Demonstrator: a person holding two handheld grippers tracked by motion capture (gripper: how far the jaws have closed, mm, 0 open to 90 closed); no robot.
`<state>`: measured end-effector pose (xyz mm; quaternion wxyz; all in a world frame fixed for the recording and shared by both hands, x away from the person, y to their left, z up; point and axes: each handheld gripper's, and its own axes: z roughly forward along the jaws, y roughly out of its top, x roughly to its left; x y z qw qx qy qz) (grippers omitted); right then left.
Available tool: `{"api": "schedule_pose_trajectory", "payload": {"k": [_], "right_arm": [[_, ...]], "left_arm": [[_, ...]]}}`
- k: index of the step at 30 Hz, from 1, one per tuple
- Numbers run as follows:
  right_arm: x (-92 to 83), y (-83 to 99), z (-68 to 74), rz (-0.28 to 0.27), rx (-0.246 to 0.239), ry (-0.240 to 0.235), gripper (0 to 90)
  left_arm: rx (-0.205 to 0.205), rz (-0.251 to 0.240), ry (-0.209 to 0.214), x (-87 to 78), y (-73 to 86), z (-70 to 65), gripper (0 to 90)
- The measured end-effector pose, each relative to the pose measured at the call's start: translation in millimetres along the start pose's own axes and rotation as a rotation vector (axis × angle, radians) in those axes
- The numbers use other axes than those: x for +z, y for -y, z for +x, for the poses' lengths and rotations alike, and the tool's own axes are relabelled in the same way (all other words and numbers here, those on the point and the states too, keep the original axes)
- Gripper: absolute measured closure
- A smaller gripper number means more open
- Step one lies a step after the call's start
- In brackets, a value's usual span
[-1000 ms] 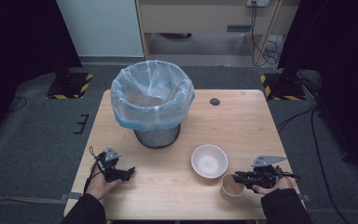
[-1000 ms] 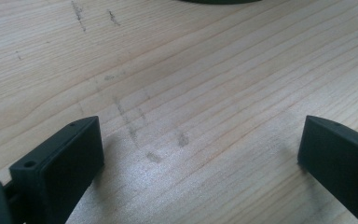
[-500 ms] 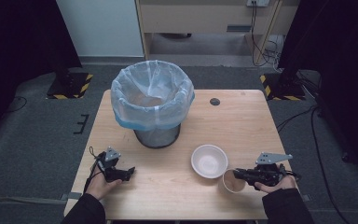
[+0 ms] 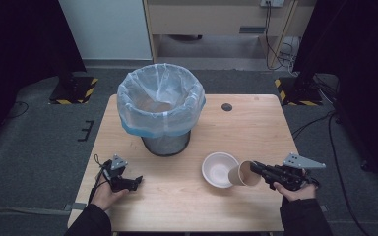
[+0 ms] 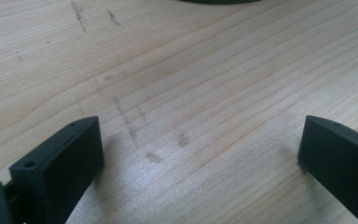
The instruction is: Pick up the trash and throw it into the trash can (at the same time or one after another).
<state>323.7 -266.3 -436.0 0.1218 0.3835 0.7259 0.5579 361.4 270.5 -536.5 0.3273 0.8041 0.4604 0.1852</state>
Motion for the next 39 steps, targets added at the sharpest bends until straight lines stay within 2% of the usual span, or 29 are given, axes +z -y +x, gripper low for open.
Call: {"api": "schedule_pose_trajectory", "payload": {"k": [6, 15, 22, 31, 39], "right_arm": [[0.5, -6.6, -1.2, -0.133, 0.057, 0.047, 84.0], [2.6, -25.3, -1.0, -0.281, 0.073, 0.115, 84.1], [3.3, -47.0, -1.5, -0.382, 0.069, 0.140, 84.1], [0.6, -89.5, 4.1, -0.516, 0.041, 0.156, 84.1], [4.7, -118.2, 6.5, -0.591, 0.034, 0.179, 84.1]], "left_arm": [[0.000, 0.000, 0.000, 0.0, 0.0, 0.0, 0.0], [0.000, 0.000, 0.000, 0.0, 0.0, 0.0, 0.0], [0.000, 0.000, 0.000, 0.0, 0.0, 0.0, 0.0], [0.000, 0.000, 0.000, 0.0, 0.0, 0.0, 0.0], [0.000, 0.000, 0.000, 0.0, 0.0, 0.0, 0.0]]}}
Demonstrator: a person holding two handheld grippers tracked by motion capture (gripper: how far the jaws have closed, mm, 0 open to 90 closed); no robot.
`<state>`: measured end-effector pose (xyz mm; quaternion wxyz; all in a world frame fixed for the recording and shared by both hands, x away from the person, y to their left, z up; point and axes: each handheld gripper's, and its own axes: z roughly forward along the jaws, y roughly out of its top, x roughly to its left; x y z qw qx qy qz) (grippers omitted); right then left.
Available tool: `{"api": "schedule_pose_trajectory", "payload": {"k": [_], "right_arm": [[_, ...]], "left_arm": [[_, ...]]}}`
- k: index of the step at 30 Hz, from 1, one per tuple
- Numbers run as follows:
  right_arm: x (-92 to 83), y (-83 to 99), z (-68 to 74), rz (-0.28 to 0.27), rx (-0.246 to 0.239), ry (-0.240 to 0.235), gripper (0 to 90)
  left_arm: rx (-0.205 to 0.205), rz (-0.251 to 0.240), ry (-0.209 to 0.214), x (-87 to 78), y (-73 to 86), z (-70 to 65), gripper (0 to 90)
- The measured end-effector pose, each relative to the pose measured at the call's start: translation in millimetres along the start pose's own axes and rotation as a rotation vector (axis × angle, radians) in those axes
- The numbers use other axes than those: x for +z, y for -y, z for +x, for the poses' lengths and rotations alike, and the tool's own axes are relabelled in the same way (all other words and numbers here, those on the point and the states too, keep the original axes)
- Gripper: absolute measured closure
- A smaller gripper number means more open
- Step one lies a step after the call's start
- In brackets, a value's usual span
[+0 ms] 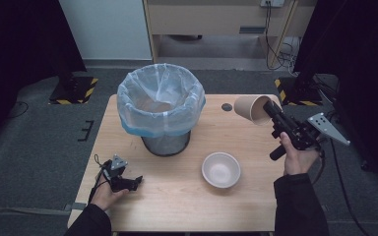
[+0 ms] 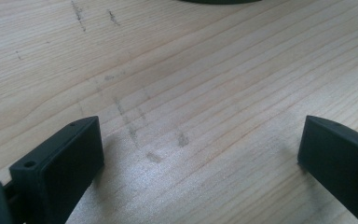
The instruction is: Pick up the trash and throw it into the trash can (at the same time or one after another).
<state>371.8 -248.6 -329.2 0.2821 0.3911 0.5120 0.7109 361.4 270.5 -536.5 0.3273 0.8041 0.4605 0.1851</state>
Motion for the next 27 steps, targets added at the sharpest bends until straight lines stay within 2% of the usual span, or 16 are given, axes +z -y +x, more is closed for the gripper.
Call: {"api": "schedule_pose_trajectory", "payload": {"k": [15, 27], "right_arm": [[47.0, -36.3, 23.1, -0.040, -0.038, -0.027, 84.1], [81.8, -43.5, 36.5, -0.047, -0.036, -0.045, 84.2]], "left_arm": [[0.000, 0.000, 0.000, 0.0, 0.0, 0.0, 0.0], [-0.001, -0.002, 0.000, 0.1, 0.0, -0.1, 0.0]]}}
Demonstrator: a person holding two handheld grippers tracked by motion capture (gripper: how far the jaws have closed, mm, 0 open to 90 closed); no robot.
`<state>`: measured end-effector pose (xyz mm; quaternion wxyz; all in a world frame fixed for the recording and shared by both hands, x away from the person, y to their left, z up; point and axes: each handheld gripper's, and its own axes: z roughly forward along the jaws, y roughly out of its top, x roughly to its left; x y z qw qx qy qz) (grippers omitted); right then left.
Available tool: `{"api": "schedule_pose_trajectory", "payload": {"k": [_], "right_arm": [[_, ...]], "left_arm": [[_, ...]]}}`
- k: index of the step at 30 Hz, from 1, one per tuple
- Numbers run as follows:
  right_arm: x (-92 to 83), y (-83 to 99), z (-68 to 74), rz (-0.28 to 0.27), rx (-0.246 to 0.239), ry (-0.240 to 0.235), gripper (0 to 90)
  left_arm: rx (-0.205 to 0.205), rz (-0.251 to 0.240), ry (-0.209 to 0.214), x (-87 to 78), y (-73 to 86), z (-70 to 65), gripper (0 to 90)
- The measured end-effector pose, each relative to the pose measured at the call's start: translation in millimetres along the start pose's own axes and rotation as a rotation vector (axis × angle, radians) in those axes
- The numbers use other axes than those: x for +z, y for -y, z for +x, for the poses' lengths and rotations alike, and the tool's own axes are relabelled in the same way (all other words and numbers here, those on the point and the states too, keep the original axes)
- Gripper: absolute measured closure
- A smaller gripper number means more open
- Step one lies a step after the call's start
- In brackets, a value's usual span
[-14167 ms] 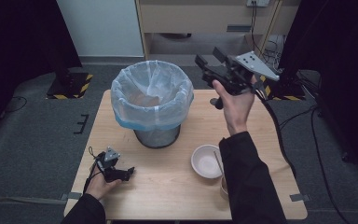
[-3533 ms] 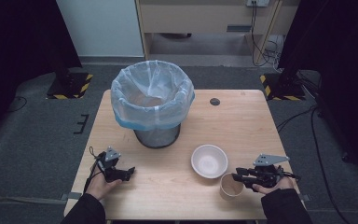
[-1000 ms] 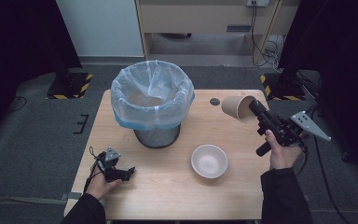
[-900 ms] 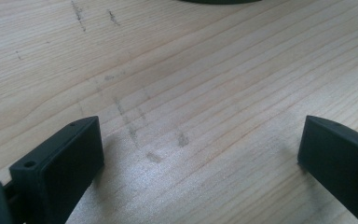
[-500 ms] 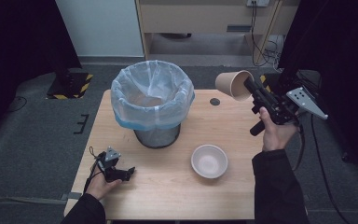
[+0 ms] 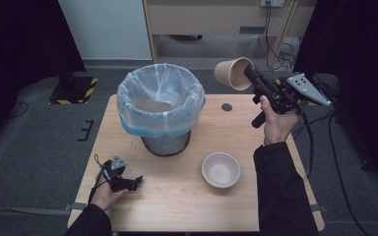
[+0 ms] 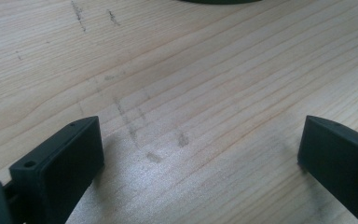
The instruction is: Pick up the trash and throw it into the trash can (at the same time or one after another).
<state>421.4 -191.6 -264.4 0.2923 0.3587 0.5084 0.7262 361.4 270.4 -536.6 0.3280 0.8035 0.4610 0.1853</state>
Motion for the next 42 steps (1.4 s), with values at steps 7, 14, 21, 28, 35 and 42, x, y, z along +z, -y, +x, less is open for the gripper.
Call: {"api": "schedule_pose_trajectory", "payload": {"k": [7, 14, 21, 28, 35, 42], "right_arm": [[21.6, 1.6, 13.6, 0.001, 0.006, -0.036, 84.1], [47.7, 10.1, 31.7, 0.029, -0.002, -0.077, 84.1], [73.2, 27.1, 50.2, 0.073, -0.003, -0.114, 84.1], [91.9, 53.3, 58.3, 0.120, 0.023, -0.118, 84.0], [104.1, 71.8, 62.8, 0.180, 0.003, -0.114, 83.5], [117.5, 88.7, 69.6, 0.239, -0.004, -0.160, 60.0]], "left_arm": [[0.001, 0.000, 0.000, 0.0, 0.0, 0.1, 0.0], [0.001, 0.000, 0.000, 0.0, 0.0, 0.0, 0.0], [0.001, -0.001, 0.000, 0.0, 0.0, 0.0, 0.0], [0.001, 0.000, 0.000, 0.0, 0.0, 0.1, 0.0], [0.001, 0.000, 0.000, 0.0, -0.1, 0.1, 0.0], [0.001, 0.000, 0.000, 0.0, 0.0, 0.1, 0.0]]}}
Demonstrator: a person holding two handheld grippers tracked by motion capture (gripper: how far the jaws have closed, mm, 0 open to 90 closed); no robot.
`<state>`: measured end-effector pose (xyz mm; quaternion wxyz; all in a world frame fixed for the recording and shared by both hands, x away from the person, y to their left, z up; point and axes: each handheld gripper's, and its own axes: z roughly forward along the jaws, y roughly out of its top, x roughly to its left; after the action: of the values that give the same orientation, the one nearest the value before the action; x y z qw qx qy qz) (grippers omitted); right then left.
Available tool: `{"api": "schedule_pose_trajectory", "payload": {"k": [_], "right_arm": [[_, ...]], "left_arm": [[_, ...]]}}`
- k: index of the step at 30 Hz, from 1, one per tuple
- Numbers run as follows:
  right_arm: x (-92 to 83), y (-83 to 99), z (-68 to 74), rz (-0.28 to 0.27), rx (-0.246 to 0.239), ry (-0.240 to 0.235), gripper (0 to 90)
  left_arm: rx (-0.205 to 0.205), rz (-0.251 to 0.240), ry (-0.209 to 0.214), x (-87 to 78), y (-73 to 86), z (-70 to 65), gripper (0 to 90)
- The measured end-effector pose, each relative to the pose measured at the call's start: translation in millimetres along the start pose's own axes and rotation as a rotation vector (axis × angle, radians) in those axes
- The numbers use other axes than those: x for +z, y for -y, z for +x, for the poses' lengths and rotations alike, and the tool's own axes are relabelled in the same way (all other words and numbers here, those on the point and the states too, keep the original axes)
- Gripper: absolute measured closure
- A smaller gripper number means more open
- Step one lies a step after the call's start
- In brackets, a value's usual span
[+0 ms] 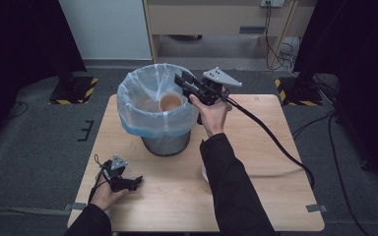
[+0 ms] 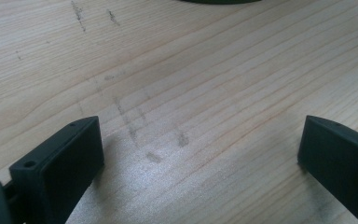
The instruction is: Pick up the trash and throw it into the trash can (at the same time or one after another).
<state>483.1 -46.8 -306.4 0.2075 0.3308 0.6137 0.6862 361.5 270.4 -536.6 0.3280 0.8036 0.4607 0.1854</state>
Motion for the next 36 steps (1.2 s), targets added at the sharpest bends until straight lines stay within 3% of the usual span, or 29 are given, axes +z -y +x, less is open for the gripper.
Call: {"api": "schedule_pose_trajectory", "payload": {"k": [7, 12, 17, 25, 36], "right_arm": [[-16.6, -16.0, -6.0, -0.059, -0.023, 0.039, 44.7], [-46.1, -30.3, -25.9, -0.095, -0.026, 0.103, 35.6], [-80.7, -26.6, -43.3, -0.074, -0.042, 0.138, 33.4], [-133.6, 9.6, -64.1, 0.018, -0.040, 0.165, 33.6], [-197.0, 85.9, -85.5, 0.197, -0.001, 0.159, 32.7]], "left_arm": [[0.000, 0.000, 0.000, 0.0, 0.0, 0.0, 0.0], [0.000, 0.000, 0.000, -0.1, 0.0, 0.0, 0.0], [-0.001, 0.000, 0.000, 0.0, 0.0, -0.1, 0.0], [0.001, 0.002, 0.000, -0.2, 0.0, 0.0, 0.0], [0.000, 0.001, 0.000, -0.1, 0.0, -0.1, 0.0]]}}
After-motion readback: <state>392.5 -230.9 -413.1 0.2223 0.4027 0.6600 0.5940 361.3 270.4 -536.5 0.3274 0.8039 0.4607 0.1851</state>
